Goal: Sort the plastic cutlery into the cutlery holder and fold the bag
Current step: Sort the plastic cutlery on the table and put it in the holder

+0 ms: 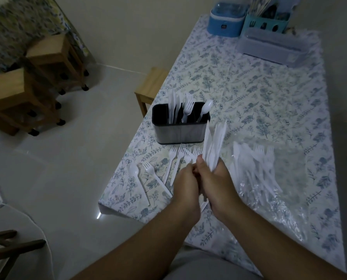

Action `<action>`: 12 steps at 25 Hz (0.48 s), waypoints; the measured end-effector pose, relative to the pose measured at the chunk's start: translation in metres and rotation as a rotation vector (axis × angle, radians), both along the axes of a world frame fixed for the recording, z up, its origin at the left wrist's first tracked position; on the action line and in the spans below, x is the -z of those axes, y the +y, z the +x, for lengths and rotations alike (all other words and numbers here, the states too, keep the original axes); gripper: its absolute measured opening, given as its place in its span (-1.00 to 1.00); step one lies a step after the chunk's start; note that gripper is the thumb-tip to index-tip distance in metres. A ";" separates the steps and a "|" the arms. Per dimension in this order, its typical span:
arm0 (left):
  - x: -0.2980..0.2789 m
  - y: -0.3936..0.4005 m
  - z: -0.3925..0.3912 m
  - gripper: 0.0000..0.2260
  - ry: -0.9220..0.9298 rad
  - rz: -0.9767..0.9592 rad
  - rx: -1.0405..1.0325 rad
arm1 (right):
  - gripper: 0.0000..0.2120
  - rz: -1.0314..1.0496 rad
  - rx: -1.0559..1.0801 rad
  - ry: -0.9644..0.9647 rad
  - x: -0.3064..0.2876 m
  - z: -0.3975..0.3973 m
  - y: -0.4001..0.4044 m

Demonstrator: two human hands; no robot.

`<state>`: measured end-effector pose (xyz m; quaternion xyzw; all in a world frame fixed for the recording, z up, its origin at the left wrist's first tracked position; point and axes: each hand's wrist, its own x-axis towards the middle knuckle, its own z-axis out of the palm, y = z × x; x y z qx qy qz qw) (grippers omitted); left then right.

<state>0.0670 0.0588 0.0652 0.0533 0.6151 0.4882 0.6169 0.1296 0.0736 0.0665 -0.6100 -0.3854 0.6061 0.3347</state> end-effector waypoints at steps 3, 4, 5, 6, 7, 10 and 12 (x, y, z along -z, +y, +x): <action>-0.004 -0.006 -0.015 -0.78 0.193 0.141 0.133 | -0.82 0.006 -0.159 -0.042 -0.007 0.011 0.005; -0.008 -0.007 -0.019 -0.80 0.235 0.191 0.175 | -0.81 0.009 -0.181 -0.033 -0.008 0.012 0.004; -0.009 -0.007 -0.021 -0.79 0.267 0.228 0.208 | -0.78 0.002 -0.184 -0.023 -0.007 0.013 0.002; -0.011 -0.007 -0.022 -0.77 0.276 0.246 0.236 | -0.74 -0.015 -0.176 -0.023 -0.006 0.012 0.000; -0.009 -0.008 -0.022 -0.72 0.290 0.258 0.275 | -0.70 -0.036 -0.166 -0.029 -0.005 0.011 -0.001; -0.005 -0.010 -0.023 -0.73 0.365 0.313 0.338 | -0.48 -0.101 -0.123 -0.023 -0.002 0.010 -0.004; -0.006 -0.009 -0.026 -0.82 0.400 0.363 0.325 | -0.49 -0.117 -0.078 0.029 -0.003 0.009 -0.004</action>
